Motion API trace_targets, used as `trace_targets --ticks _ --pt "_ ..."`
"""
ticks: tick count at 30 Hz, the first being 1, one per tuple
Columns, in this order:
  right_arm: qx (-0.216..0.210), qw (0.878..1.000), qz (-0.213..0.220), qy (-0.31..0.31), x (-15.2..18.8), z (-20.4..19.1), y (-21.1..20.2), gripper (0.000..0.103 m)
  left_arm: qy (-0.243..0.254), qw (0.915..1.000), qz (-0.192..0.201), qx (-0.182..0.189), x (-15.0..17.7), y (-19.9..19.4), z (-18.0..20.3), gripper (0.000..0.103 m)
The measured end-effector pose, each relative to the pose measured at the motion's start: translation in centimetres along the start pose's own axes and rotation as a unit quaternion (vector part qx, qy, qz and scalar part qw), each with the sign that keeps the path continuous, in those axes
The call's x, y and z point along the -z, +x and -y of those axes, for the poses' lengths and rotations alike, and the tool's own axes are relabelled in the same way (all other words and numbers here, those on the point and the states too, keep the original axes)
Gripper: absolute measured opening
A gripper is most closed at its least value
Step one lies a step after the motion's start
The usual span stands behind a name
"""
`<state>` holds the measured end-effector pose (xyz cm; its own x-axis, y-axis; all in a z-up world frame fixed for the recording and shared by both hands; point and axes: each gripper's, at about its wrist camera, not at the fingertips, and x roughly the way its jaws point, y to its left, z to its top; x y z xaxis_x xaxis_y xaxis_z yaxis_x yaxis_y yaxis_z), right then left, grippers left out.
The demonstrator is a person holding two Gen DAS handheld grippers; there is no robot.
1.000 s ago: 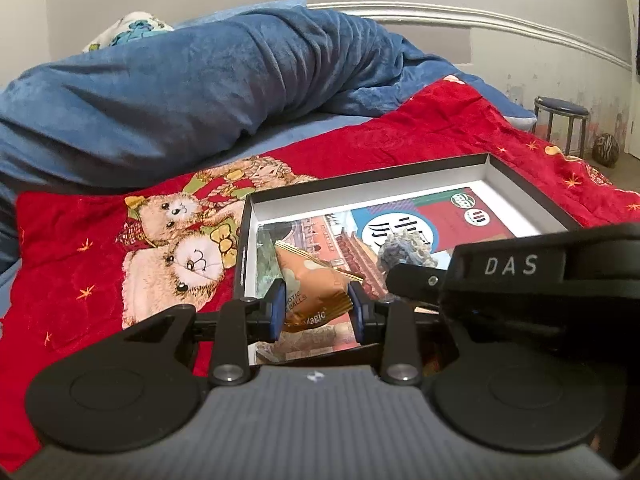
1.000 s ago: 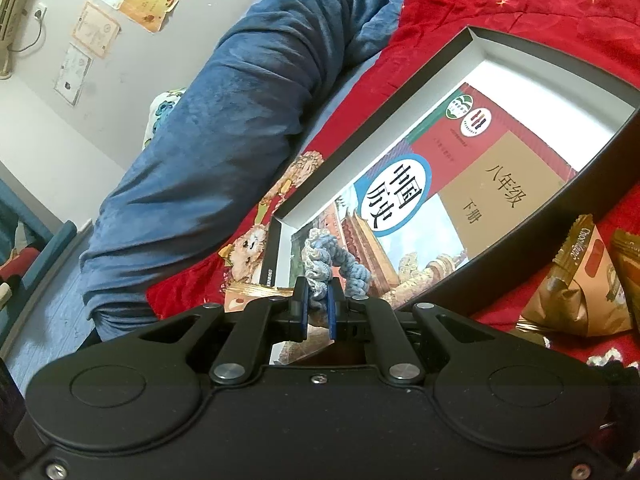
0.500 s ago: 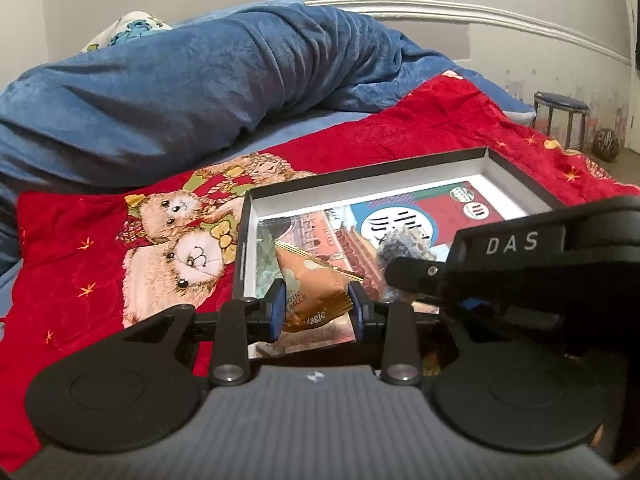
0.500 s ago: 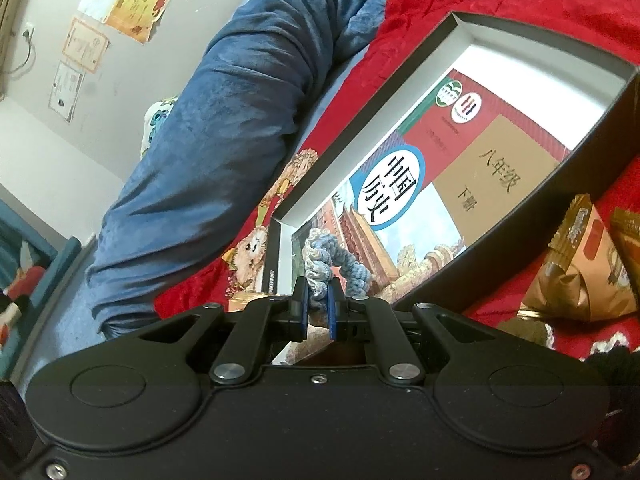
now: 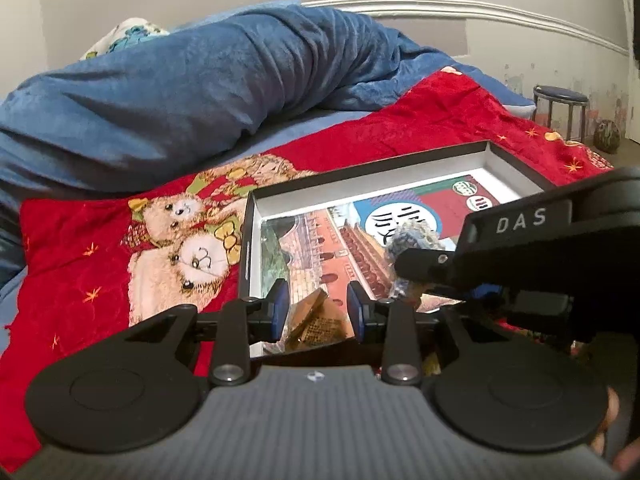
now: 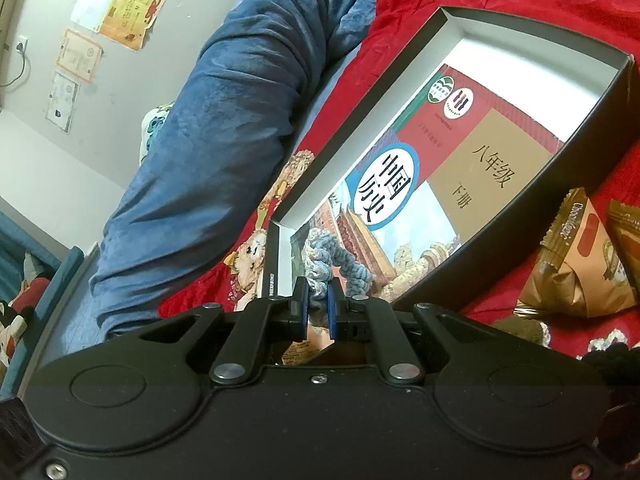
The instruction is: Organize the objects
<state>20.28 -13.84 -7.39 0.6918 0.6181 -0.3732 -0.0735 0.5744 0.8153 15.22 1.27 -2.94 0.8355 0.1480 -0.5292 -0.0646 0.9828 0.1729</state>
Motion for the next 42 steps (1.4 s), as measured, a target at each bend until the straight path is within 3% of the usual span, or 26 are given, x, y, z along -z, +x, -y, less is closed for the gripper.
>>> trace_targets --ticks 2,3,7,11,17,26,31,34,38,42 --pt "0.001 1.0 -0.002 0.001 0.1 0.0 0.1 0.013 -0.004 1.0 0.0 0.007 -0.1 0.1 0.0 0.045" --pt "0.002 1.0 -0.001 0.003 0.1 0.0 0.2 0.013 -0.003 0.9999 0.0 0.01 -0.1 0.0 -0.1 0.058" --pt "0.004 1.0 0.002 0.013 0.1 0.2 0.4 0.015 0.003 1.0 0.006 -0.002 0.1 -0.2 -0.5 0.066" --pt "-0.008 1.0 0.009 0.011 0.0 -0.3 0.2 0.028 -0.03 0.9995 0.009 -0.001 -0.1 -0.3 -1.3 0.075" --pt "-0.039 0.999 0.027 -0.007 0.0 -2.0 -1.4 0.051 -0.061 0.9979 0.022 -0.005 0.1 -1.1 -2.4 0.076" --pt "-0.077 0.995 0.058 -0.032 1.0 -5.0 -8.1 0.065 -0.133 0.989 0.063 0.017 0.5 -6.0 -4.9 0.085" --pt "-0.056 0.992 0.078 -0.084 1.4 -6.8 -12.1 0.069 -0.161 0.9833 0.079 0.033 0.8 -8.5 -5.2 0.085" --pt "-0.039 0.987 0.092 -0.123 1.8 -7.9 -14.5 0.078 -0.145 0.9848 0.085 0.046 0.9 -9.6 -4.5 0.085" --pt "-0.023 0.984 0.107 -0.143 2.9 -8.4 -17.2 0.079 -0.122 0.9863 0.1 0.049 1.3 -11.5 -3.5 0.086" --pt "0.027 0.977 0.118 -0.173 3.6 -8.4 -19.5 0.079 -0.121 0.985 0.104 0.065 1.8 -12.9 -3.2 0.088"
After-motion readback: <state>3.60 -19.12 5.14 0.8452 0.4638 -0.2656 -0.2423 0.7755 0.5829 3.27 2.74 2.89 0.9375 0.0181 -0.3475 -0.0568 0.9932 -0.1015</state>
